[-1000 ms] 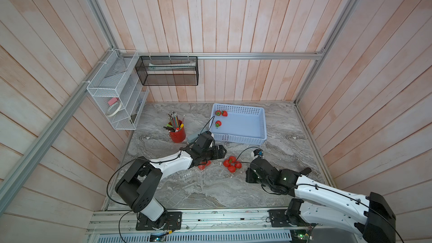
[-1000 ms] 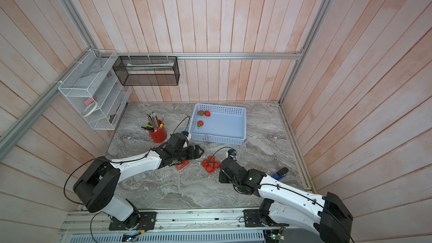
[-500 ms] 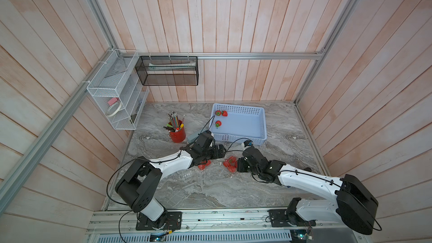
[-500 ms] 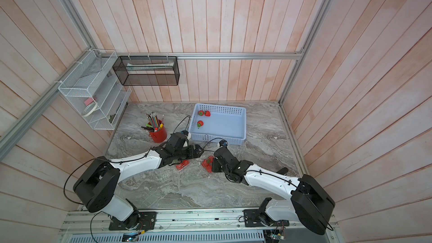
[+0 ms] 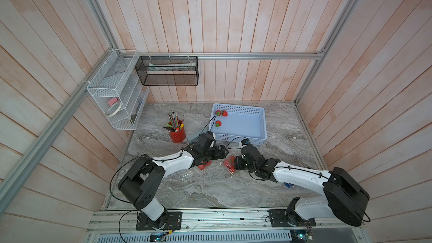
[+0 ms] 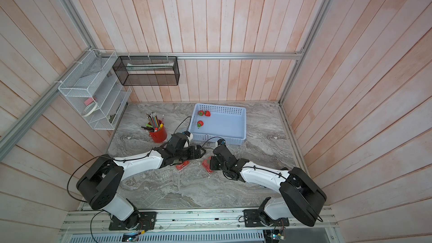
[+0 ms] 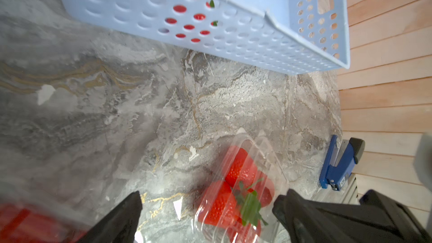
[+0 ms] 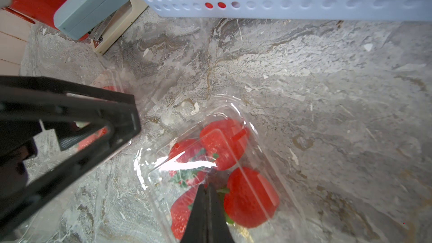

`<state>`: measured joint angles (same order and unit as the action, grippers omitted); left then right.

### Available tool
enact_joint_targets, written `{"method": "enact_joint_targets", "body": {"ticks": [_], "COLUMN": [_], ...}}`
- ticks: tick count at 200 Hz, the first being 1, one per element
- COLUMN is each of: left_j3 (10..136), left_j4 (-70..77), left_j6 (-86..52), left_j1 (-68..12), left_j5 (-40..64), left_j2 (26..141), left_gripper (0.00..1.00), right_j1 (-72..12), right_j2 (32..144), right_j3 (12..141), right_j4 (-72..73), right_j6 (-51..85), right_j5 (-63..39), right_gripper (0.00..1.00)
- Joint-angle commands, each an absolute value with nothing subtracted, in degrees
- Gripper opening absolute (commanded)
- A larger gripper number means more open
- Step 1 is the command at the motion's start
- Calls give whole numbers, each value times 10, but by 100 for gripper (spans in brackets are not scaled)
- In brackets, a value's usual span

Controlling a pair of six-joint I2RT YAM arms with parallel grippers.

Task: Pack strawberries into containers
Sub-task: Close the packing box at the center of the board.

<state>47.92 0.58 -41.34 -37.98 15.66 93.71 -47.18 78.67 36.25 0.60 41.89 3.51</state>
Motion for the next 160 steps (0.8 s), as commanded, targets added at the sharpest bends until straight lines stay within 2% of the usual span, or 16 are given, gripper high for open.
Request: {"method": "enact_joint_targets", "body": {"ticks": [1, 87, 160], "left_j3": [457, 430, 384], "left_j4": [34, 81, 121], "left_j6": [-426, -466, -498], "left_j1": [-380, -394, -401], "left_j5": [192, 224, 226], "left_j2": [954, 971, 961], "left_gripper": [97, 89, 63], "right_j1": [-462, -431, -425], "right_j2": [795, 820, 828], "right_j3": [354, 355, 366], "right_j4": [28, 49, 46], "right_j6": [412, 395, 380], "right_j5": [27, -11, -19], "right_gripper": [0, 0, 0]}}
